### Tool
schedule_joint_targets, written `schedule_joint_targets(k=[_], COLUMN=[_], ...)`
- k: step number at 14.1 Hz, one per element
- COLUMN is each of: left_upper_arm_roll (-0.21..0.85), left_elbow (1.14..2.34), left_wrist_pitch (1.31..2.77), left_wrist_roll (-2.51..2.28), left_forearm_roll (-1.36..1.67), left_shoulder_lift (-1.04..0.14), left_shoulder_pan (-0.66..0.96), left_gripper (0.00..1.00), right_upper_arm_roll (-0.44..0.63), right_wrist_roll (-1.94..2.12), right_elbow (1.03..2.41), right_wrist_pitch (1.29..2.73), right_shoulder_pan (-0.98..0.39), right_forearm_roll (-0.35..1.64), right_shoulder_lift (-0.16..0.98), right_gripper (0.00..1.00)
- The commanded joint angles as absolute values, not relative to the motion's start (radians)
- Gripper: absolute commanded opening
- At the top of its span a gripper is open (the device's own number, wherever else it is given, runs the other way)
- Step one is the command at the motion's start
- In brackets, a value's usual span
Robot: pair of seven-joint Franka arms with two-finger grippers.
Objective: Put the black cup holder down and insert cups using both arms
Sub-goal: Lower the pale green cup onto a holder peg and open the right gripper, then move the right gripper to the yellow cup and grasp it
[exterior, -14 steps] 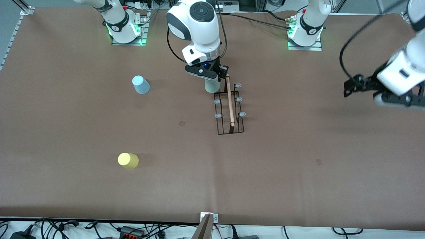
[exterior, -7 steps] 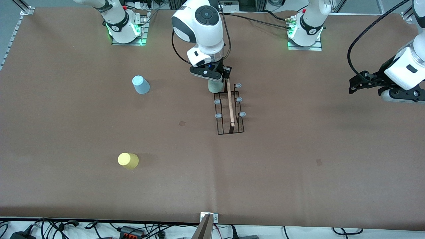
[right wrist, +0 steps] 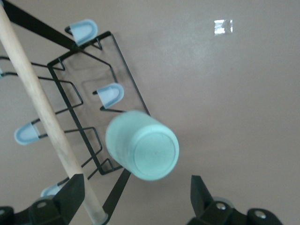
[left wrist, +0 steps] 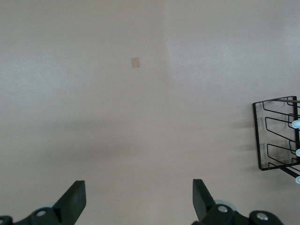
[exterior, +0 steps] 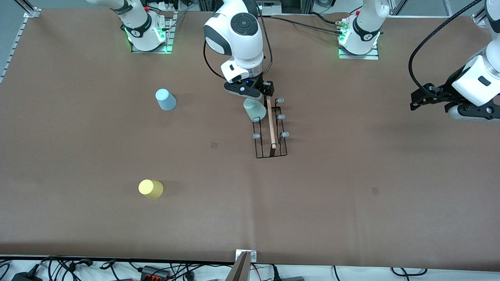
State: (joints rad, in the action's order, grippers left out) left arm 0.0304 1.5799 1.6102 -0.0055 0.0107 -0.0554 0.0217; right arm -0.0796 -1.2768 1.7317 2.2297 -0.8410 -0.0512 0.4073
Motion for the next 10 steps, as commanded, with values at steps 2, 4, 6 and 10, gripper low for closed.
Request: schedule_joint_targets(k=[2, 4, 6, 10], left_upper_arm_roll=[0.031, 0.035, 0.035, 0.035], left_elbow=[1.588, 1.588, 1.588, 1.588], left_wrist_pitch=[1.614, 1.603, 1.601, 1.601], left_wrist_roll=[0.002, 0.000, 0.002, 0.002], left_forearm_roll=[0.021, 0.021, 0.021, 0.021], left_shoulder_lift=[-0.044, -0.044, -0.044, -0.044], left_shoulder_pan=[0.018, 0.020, 0.018, 0.018], left_gripper=[1.00, 1.00, 1.00, 1.00], right_upper_arm_roll=[-0.014, 0.020, 0.038, 0.043], right_wrist_roll=[-1.194, -1.050, -0.886, -0.546], right_elbow=[1.710, 1.712, 1.712, 1.721], right_wrist_pitch=[2.107, 2.021, 1.935, 1.898], right_shoulder_pan=[-0.836, -0.799, -0.723, -0.513], right_forearm_roll=[-0.094, -0.094, -0.094, -0.095], right_shoulder_lift=[0.329, 0.296, 0.273, 0.253], right_gripper=[1.00, 1.00, 1.00, 1.00])
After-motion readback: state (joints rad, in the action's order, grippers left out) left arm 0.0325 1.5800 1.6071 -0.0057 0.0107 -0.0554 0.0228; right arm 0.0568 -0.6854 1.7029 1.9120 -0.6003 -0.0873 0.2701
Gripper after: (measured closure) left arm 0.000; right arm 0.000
